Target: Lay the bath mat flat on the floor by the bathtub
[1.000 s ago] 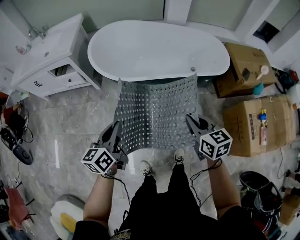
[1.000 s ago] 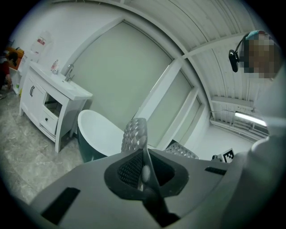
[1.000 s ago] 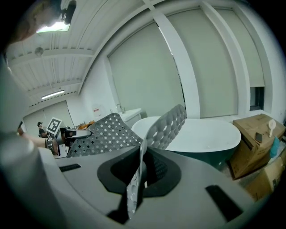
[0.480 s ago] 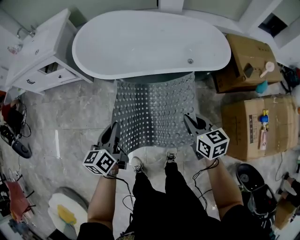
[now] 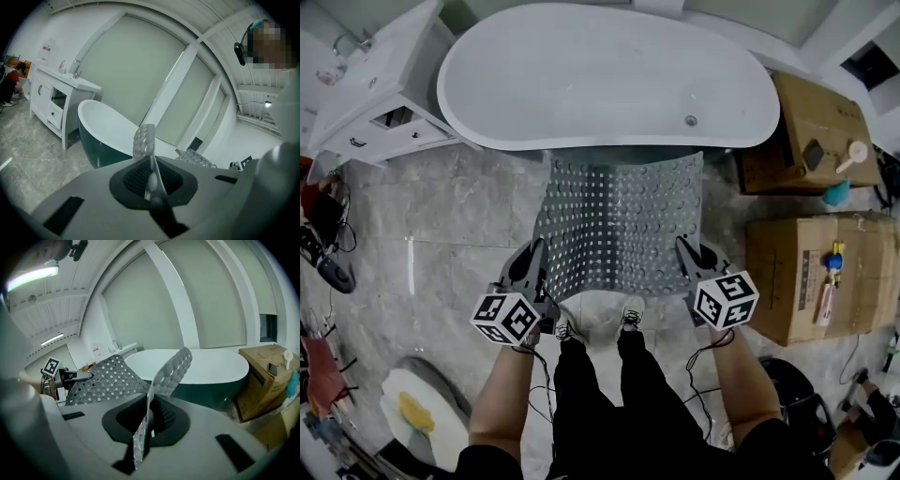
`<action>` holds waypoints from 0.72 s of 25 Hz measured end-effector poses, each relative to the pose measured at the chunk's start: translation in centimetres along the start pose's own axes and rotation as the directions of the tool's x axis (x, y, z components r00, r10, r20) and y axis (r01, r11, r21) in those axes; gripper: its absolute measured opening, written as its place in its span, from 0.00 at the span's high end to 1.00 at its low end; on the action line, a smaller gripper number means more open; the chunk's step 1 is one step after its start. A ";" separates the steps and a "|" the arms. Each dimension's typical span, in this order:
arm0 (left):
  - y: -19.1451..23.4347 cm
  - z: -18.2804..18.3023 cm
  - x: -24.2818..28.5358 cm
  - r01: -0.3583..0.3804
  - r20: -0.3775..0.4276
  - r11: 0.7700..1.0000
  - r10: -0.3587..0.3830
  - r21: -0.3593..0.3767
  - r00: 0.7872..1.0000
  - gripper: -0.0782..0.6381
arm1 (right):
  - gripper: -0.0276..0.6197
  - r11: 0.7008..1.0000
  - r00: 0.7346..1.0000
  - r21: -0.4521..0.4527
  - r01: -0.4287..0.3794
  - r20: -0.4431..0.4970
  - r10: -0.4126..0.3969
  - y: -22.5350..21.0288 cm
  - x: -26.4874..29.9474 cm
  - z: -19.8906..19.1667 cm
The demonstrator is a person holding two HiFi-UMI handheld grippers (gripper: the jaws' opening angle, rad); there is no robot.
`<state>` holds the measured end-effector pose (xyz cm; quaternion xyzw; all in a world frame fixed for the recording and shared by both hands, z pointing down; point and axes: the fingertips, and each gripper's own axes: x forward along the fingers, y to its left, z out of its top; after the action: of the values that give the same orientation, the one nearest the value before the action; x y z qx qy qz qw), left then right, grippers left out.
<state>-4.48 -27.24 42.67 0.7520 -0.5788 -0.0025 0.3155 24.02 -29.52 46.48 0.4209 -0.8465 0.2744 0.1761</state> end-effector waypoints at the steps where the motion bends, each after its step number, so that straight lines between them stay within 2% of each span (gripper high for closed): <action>1: 0.2 -0.4 0.4 0.001 -0.005 1.000 -0.001 0.004 1.000 0.85 | 0.91 1.000 1.000 0.004 0.007 0.000 -0.007 -0.4 0.4 -0.4; 9: 2.7 -3.2 2.9 0.031 -0.052 0.999 -0.029 0.042 0.998 0.85 | 0.91 0.998 0.998 0.024 0.060 -0.002 -0.060 -1.4 2.9 -3.7; 18: 8.7 -6.9 4.9 0.063 -0.096 0.991 -0.052 0.115 0.994 0.85 | 0.91 0.996 0.996 0.012 0.084 -0.007 -0.084 -1.9 8.0 -8.8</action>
<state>-7.86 -29.40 54.13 0.7848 -0.5409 0.0574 0.2969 21.49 -29.94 58.25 0.4561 -0.8258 0.2733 0.1879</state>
